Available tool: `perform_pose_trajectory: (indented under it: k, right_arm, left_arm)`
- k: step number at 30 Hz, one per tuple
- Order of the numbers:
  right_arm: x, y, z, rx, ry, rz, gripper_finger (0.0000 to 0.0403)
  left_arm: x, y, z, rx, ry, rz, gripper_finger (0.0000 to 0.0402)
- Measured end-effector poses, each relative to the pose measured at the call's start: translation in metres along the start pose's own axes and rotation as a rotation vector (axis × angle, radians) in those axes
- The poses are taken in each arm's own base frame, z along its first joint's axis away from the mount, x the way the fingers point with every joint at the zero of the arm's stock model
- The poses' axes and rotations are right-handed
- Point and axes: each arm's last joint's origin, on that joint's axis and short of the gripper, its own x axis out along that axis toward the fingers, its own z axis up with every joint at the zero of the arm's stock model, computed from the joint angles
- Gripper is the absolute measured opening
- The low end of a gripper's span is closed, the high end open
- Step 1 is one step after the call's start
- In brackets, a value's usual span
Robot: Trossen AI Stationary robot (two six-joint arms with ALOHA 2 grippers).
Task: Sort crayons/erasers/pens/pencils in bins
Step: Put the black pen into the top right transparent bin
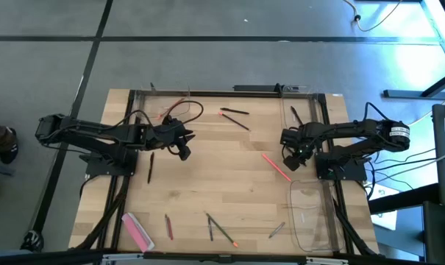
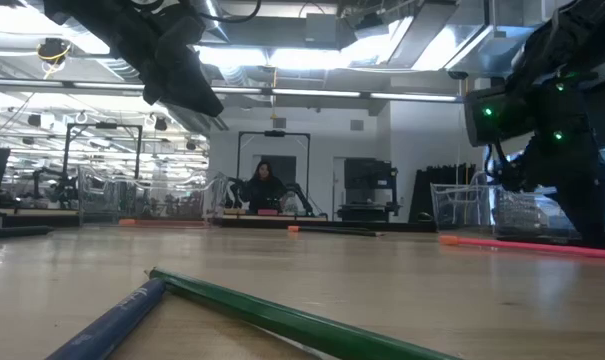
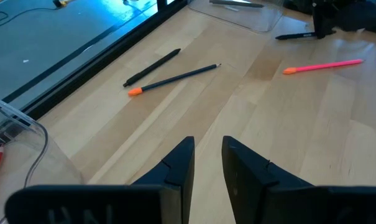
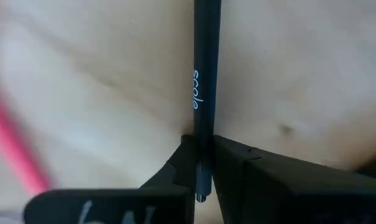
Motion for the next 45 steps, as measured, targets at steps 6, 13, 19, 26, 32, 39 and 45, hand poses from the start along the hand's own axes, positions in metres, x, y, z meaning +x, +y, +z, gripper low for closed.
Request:
perform_pose_trajectory:
  k: [6, 13, 19, 26, 32, 39, 45]
  right_arm:
    - [-0.020, 0.011, 0.011, -0.036, -0.056, 0.062, 0.0035]
    - [-0.053, 0.024, 0.026, -0.082, -0.163, 0.117, 0.0038]
    - [-0.092, 0.035, 0.038, -0.143, -0.274, 0.157, 0.0038]
    - [-0.109, 0.039, 0.042, -0.163, -0.335, 0.170, 0.0039]
    - [-0.109, 0.037, 0.043, -0.150, -0.342, 0.155, 0.0039]
    - [-0.110, 0.021, 0.050, -0.073, -0.339, 0.145, 0.0039]
    - [-0.112, -0.006, 0.060, 0.026, -0.331, 0.123, 0.0039]
  left_arm:
    - [0.000, 0.000, 0.000, 0.000, 0.000, 0.000, 0.0074]
    - [0.000, 0.000, 0.000, 0.000, 0.000, 0.000, 0.0074]
    - [0.000, 0.000, 0.000, 0.001, 0.000, 0.000, 0.0074]
    - [0.000, 0.000, 0.000, 0.002, 0.000, 0.000, 0.0074]
    - [0.000, 0.000, 0.000, 0.002, 0.000, 0.000, 0.0074]
    - [0.000, 0.000, 0.000, 0.003, 0.001, 0.000, 0.0074]
    - [0.000, 0.000, 0.000, 0.007, 0.000, 0.000, 0.0074]
